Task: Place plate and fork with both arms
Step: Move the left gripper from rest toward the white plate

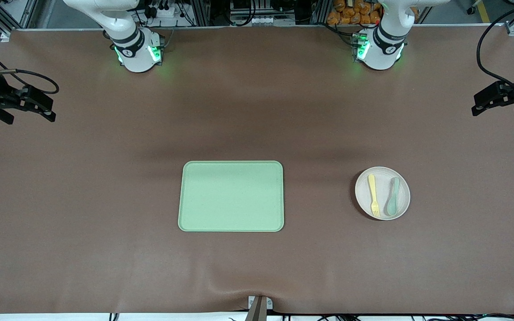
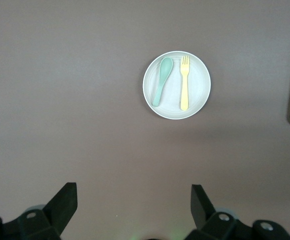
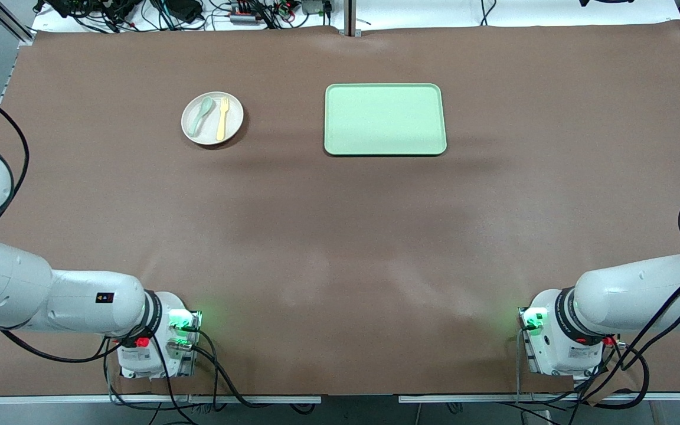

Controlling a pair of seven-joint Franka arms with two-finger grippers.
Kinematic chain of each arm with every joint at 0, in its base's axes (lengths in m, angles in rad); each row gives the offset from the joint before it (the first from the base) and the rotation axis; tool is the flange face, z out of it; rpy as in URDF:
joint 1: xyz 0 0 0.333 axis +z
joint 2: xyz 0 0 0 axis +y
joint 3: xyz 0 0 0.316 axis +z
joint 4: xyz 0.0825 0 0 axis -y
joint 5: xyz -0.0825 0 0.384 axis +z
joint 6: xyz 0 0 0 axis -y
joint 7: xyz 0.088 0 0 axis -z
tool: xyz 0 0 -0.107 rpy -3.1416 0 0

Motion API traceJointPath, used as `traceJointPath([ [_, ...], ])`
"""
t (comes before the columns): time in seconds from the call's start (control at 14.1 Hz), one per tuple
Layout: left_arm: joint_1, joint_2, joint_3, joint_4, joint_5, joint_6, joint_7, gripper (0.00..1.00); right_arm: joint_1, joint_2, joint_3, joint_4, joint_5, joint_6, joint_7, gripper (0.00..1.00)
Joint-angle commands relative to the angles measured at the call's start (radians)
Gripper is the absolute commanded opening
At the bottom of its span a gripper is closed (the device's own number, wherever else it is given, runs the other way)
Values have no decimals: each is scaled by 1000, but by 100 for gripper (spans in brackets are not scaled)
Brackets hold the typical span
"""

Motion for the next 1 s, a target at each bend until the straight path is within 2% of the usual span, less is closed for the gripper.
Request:
traceJointPath([
  [0.0, 2, -7, 2, 9, 7, -12, -10, 100, -21, -35, 15, -40, 11, 17, -10, 100],
  [0.14, 3, -4, 2, 9, 11, -12, -6, 100, -21, -35, 15, -39, 11, 19, -10, 100],
  [0.36, 0, 78, 8, 57, 34, -9, -13, 100, -21, -33, 15, -37, 9, 19, -10, 100],
  [0.5, 12, 133, 6, 14, 25, 52, -19, 100, -21, -33, 15, -37, 9, 19, -10, 100],
  [0.71, 57, 158, 3, -139, -5, 257, -23, 100, -21, -32, 15, -37, 9, 17, -10, 100],
  [0.85, 85, 160, 3, -291, -68, 443, -23, 100, -21, -33, 15, -37, 9, 17, -10, 100],
  [0.92, 86, 187, 3, -381, -73, 577, -10, 100, -21, -32, 15, -37, 9, 17, -10, 100],
])
